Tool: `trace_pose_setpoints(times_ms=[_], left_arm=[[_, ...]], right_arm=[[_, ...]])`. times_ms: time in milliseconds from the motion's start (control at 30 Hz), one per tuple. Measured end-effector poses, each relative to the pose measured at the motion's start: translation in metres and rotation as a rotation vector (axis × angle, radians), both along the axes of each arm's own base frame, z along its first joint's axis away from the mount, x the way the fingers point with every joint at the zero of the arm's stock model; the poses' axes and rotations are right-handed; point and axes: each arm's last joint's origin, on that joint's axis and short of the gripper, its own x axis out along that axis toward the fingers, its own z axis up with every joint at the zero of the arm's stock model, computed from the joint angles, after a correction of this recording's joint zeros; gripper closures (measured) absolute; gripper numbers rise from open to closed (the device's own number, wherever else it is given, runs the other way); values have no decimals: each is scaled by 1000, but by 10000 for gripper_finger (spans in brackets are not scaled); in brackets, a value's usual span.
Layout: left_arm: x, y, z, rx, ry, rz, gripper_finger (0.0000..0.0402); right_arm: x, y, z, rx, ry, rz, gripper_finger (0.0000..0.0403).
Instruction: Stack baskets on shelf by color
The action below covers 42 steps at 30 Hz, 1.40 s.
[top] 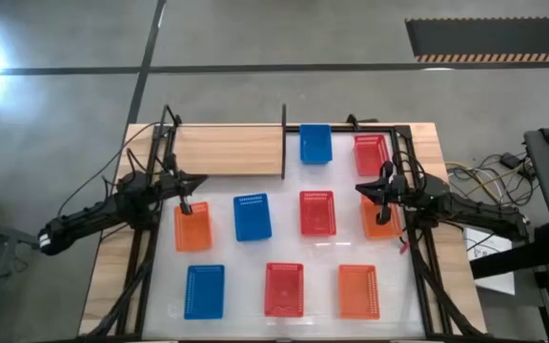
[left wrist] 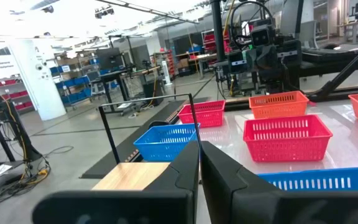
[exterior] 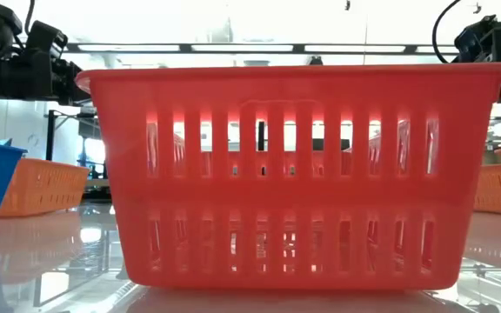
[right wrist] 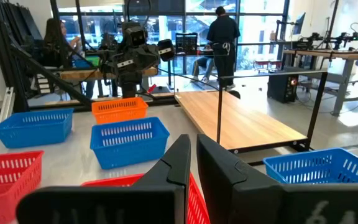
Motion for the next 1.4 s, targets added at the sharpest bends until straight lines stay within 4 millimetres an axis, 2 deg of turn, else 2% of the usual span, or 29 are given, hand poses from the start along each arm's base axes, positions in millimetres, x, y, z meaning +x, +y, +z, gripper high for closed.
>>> trace_pose_setpoints(times_ms=[1133,1400], left_arm=[[0,0,0,5,-1,0,402],[0,0,0,3,-4,0,402]], right_arm=[[0,0,0,0,0,0,380],[0,0,1,-109,3,-1,380]])
